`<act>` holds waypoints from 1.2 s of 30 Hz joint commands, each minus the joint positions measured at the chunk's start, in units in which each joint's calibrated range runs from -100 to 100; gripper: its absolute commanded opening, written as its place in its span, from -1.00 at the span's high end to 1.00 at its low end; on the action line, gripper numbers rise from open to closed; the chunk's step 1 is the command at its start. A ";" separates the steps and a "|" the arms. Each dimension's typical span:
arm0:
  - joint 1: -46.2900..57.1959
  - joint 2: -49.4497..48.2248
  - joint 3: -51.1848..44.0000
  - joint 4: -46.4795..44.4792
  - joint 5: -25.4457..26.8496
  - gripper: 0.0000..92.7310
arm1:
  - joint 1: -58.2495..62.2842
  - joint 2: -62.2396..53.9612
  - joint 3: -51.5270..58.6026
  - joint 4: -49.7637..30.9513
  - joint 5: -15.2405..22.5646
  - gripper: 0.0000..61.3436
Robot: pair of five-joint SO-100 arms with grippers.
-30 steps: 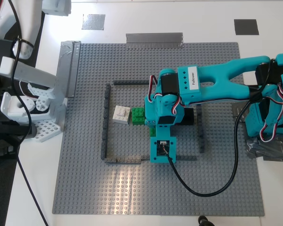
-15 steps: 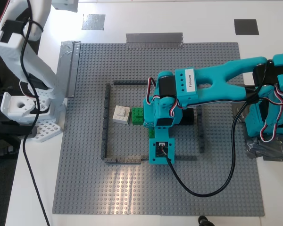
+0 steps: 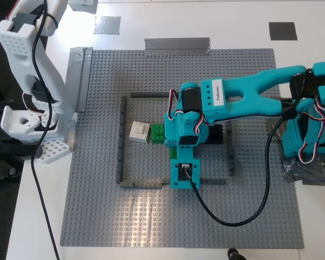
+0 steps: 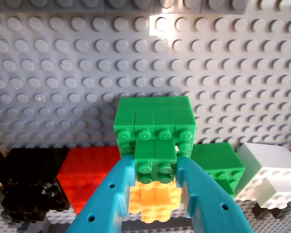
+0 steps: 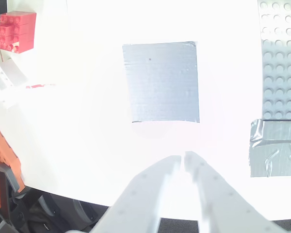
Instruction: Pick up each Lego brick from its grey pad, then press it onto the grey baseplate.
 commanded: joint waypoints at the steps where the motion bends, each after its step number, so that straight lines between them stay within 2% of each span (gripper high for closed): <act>1: 0.77 -0.17 -1.12 -1.23 -0.01 1.00 | -0.67 -1.15 -6.94 1.51 0.05 0.99; 27: 0.99 -0.95 -0.31 -0.25 0.91 1.00 | 0.71 -2.61 -6.76 3.87 1.03 0.99; 31: 0.99 -1.03 -1.12 1.54 0.86 0.83 | 0.78 -2.52 -6.76 3.95 1.03 0.99; 36: 0.99 -1.20 -1.12 1.86 0.86 0.83 | 0.78 -2.26 -6.76 4.03 0.98 0.99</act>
